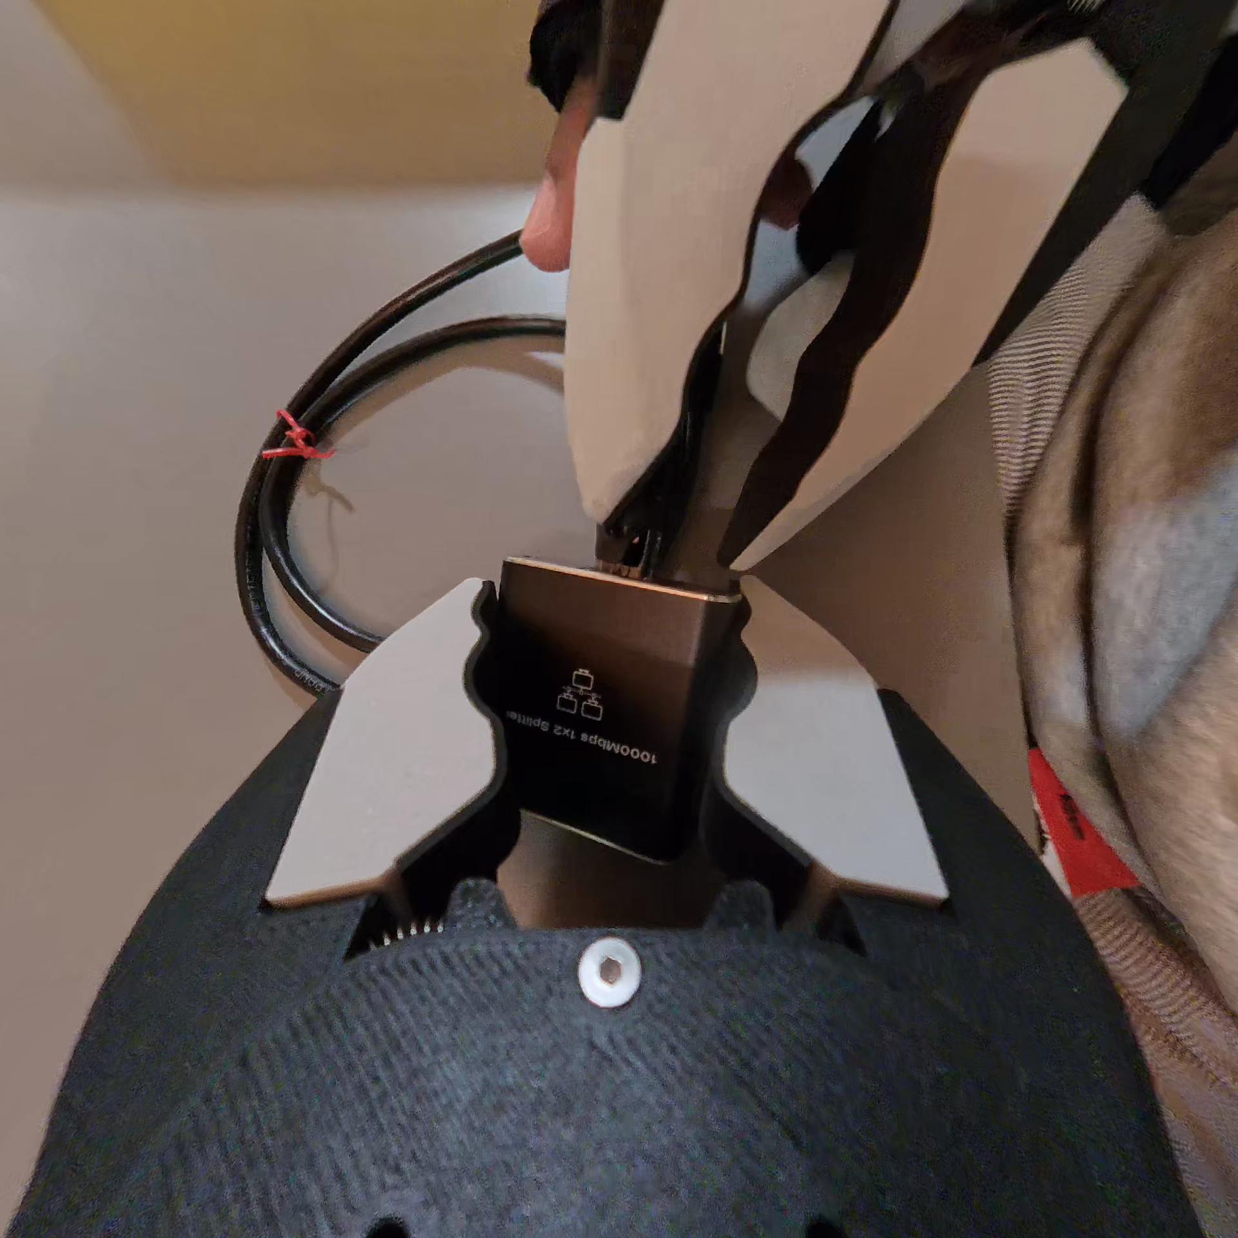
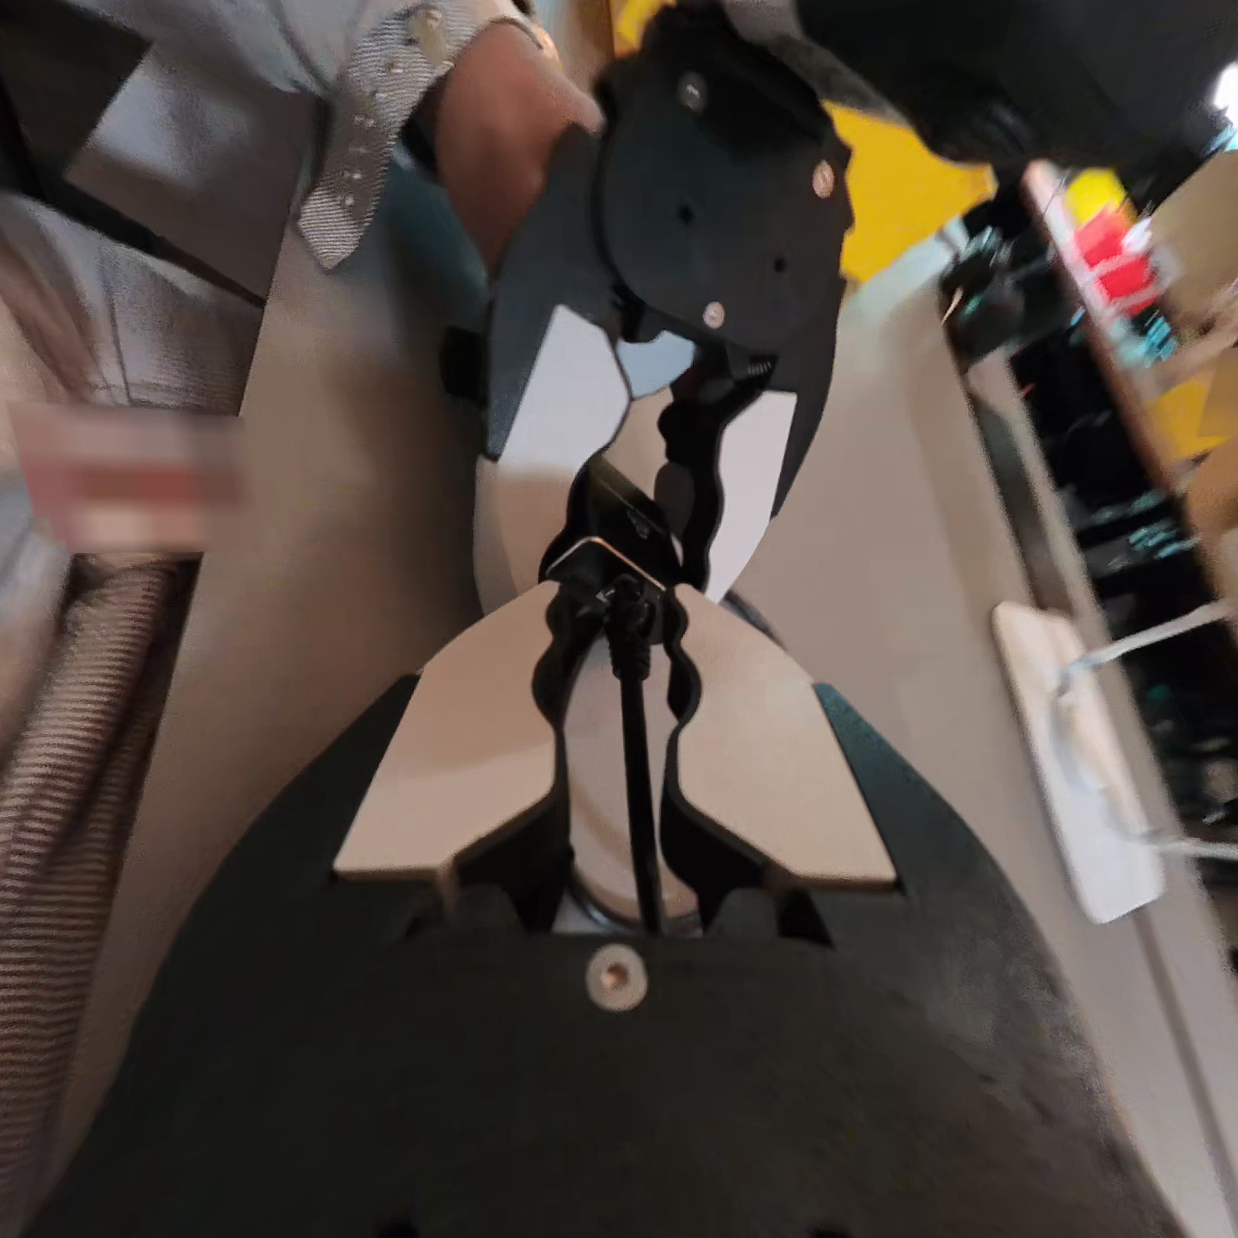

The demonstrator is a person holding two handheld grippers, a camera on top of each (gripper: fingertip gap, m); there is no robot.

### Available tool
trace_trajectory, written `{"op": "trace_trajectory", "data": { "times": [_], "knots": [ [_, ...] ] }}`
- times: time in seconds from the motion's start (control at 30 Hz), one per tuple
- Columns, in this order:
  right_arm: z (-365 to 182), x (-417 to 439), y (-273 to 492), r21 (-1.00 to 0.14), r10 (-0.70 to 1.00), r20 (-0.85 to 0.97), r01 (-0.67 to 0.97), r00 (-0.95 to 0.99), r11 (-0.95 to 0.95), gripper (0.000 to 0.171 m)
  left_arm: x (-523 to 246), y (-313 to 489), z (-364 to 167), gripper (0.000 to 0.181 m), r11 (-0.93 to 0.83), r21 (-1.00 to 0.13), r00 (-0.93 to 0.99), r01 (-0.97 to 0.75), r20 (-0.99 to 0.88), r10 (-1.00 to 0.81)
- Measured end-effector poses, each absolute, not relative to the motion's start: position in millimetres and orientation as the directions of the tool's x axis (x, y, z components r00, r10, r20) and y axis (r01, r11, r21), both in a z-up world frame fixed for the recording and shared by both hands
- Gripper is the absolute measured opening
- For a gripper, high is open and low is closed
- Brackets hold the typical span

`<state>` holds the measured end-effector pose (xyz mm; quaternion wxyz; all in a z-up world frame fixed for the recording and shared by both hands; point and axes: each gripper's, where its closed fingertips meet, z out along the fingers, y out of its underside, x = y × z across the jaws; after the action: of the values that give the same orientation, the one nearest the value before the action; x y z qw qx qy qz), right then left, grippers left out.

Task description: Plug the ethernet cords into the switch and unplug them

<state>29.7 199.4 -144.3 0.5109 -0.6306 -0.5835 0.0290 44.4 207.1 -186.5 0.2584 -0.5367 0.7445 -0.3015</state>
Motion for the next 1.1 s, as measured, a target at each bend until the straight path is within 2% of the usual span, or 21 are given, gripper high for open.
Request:
{"op": "trace_trajectory", "data": {
  "times": [0.13, 0.3, 0.53, 0.8, 0.93, 1.1],
  "knots": [
    [-144, 27, 199, -0.595, 0.706, 0.668, 0.738, 0.234, 0.318, 0.023, 40, 199, -176, 0.065, 0.156, -0.773, -0.331, -0.615, 0.074, -0.941],
    [-146, 26, 201, -0.533, 0.675, 0.715, 0.769, 0.185, 0.354, 0.019, 35, 188, -178, 0.065, 0.014, -0.736, -0.336, -0.677, 0.292, -0.896],
    [-152, 27, 203, -0.388, 0.593, 0.799, 0.836, 0.096, 0.387, 0.02, 35, 190, -180, 0.065, 0.012, -0.73, -0.322, -0.684, 0.287, -0.902],
    [-161, 28, 209, -0.278, 0.563, 0.824, 0.912, 0.065, 0.303, 0.023, 37, 190, -182, 0.064, -0.013, -0.72, -0.291, -0.693, 0.297, -0.909],
    [-164, 31, 215, -0.236, 0.542, 0.836, 0.949, 0.089, 0.209, 0.023, 39, 193, -181, 0.064, -0.044, -0.72, -0.259, -0.693, 0.305, -0.916],
    [-169, 41, 224, -0.123, 0.506, 0.86, 0.989, 0.067, 0.079, 0.024, 43, 198, -183, 0.064, -0.081, -0.707, -0.194, -0.702, 0.3, -0.934]
  ]
}}
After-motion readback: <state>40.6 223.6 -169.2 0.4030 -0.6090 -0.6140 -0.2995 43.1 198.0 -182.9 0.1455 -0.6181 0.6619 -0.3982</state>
